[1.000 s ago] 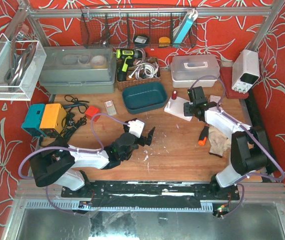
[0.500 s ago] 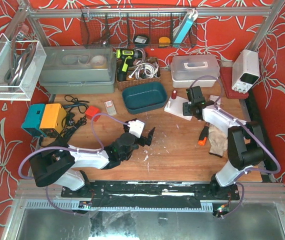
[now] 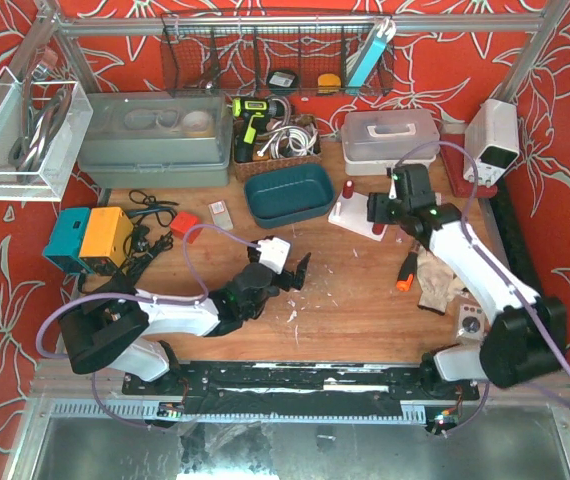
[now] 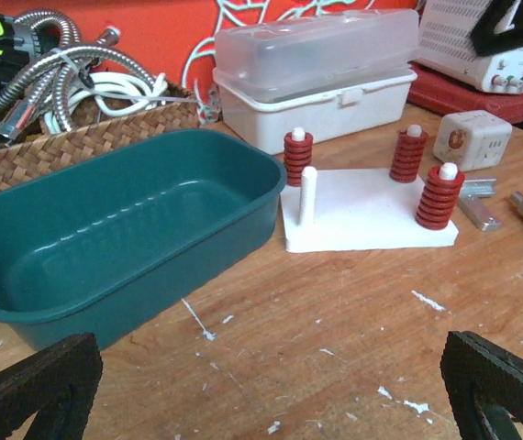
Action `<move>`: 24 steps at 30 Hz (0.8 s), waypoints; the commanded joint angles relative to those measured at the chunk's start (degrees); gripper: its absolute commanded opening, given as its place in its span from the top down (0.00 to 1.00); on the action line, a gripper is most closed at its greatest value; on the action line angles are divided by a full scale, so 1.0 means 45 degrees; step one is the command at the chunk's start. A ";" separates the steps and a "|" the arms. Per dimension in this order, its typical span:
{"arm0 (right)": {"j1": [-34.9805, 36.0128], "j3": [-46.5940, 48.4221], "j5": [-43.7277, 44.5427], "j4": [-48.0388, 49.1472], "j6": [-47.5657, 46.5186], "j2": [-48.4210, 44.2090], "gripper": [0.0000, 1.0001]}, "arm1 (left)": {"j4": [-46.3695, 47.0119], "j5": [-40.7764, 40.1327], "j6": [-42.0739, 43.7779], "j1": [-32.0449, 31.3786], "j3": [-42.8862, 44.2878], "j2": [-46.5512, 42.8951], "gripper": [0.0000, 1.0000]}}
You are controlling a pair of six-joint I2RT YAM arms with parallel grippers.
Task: Install the large spring
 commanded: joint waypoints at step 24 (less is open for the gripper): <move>0.0646 -0.4995 -0.2932 0.3012 0.1424 -0.5502 0.01 | -0.9409 0.6257 0.1504 0.5693 0.9581 0.4114 0.50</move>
